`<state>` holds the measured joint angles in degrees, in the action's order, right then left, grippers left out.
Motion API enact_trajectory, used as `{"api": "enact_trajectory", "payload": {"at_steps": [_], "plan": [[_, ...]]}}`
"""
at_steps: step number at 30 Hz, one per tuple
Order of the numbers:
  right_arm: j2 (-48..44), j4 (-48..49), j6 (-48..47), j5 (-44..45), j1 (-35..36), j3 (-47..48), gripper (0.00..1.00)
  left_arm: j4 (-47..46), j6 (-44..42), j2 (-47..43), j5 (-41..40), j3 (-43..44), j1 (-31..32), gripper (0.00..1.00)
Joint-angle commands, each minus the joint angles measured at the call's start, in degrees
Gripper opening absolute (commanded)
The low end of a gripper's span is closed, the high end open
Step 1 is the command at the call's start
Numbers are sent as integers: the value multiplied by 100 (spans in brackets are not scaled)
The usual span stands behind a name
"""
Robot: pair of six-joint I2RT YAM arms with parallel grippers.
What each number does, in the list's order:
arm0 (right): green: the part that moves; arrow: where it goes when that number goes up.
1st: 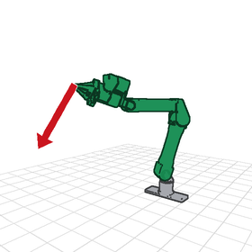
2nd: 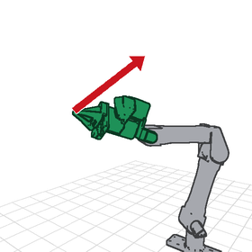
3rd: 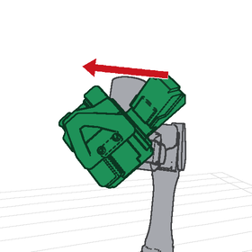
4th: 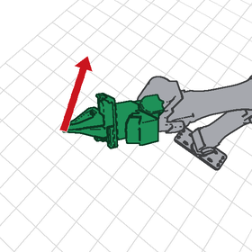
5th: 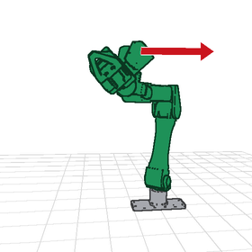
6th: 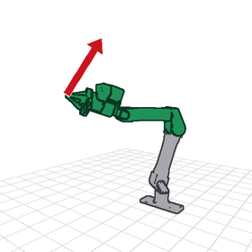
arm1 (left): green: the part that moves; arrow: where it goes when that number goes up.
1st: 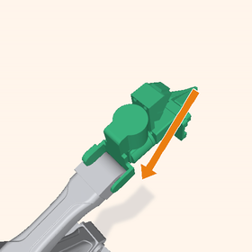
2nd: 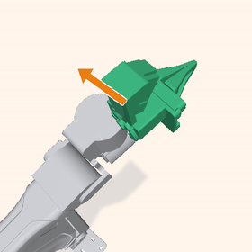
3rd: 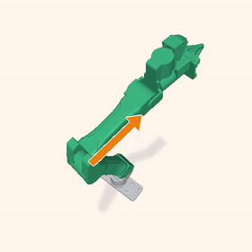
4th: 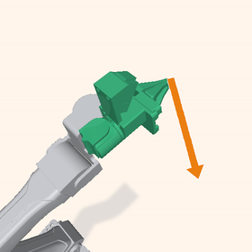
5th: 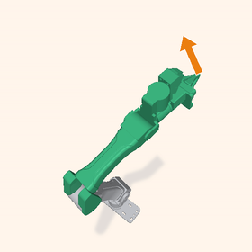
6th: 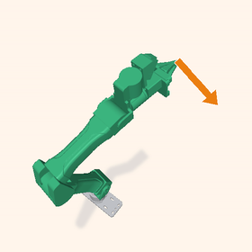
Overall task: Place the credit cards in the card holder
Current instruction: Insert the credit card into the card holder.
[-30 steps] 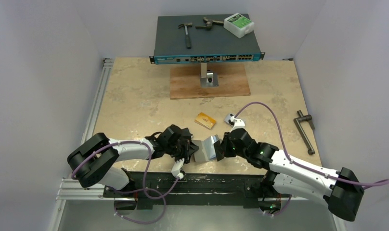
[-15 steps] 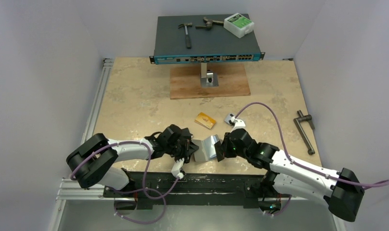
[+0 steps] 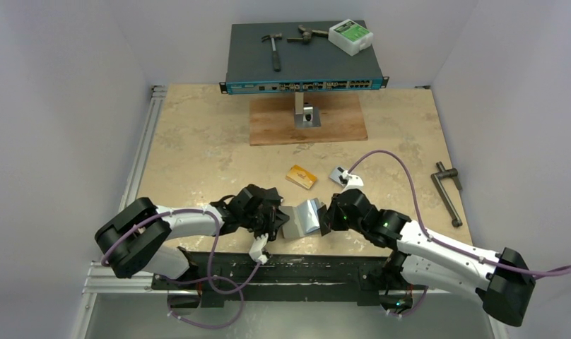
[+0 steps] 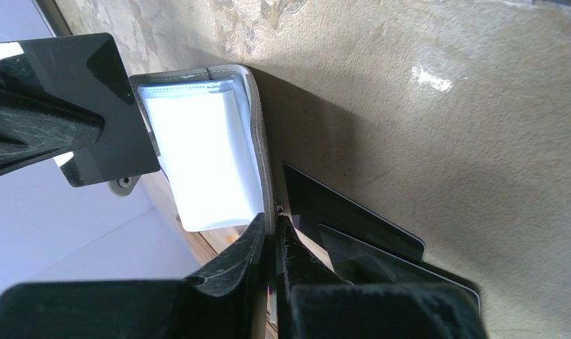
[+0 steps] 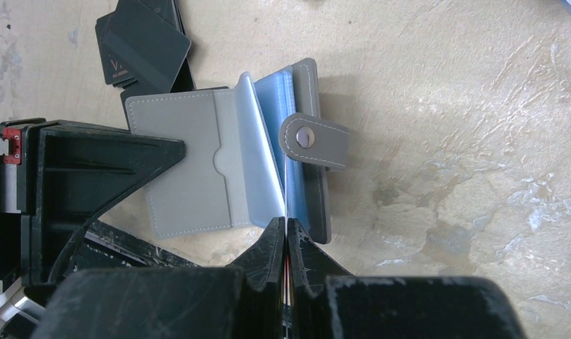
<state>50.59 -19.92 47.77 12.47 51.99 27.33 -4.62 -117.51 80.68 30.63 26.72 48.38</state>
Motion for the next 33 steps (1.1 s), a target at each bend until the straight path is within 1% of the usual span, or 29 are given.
{"api": "enact_trajectory", "payload": {"at_steps": [1, 5, 12, 15, 17, 20, 24, 27, 33], "plan": [[12, 178, -51, -77, -22, 19, 0, 95, -1415, -97, 135, -59, -26, 5], [160, 411, -111, -348, -22, -47, 0, 68, -1414, -88, 145, -48, -30, 5], [476, 684, -267, -518, -22, -50, 0, -26, -1337, -83, 124, -33, -23, 6], [454, 752, -285, -625, -22, -57, 0, -126, -1242, -80, 114, -19, -27, 11], [470, 741, -286, -703, -26, -36, 0, -135, -1231, -87, 82, -2, -30, 11], [350, 412, -216, -355, -22, 54, 0, 12, -1342, -124, 64, -12, -52, 8], [189, -18, -182, 4, -43, 219, 0, 63, -1425, -175, 75, -83, -73, 7], [227, -158, -51, 51, -39, 245, 0, 101, -1479, -192, 66, -113, -91, 6], [244, -36, -123, -28, -45, 255, 0, 144, -1538, -226, 57, -149, -116, 6]]}}
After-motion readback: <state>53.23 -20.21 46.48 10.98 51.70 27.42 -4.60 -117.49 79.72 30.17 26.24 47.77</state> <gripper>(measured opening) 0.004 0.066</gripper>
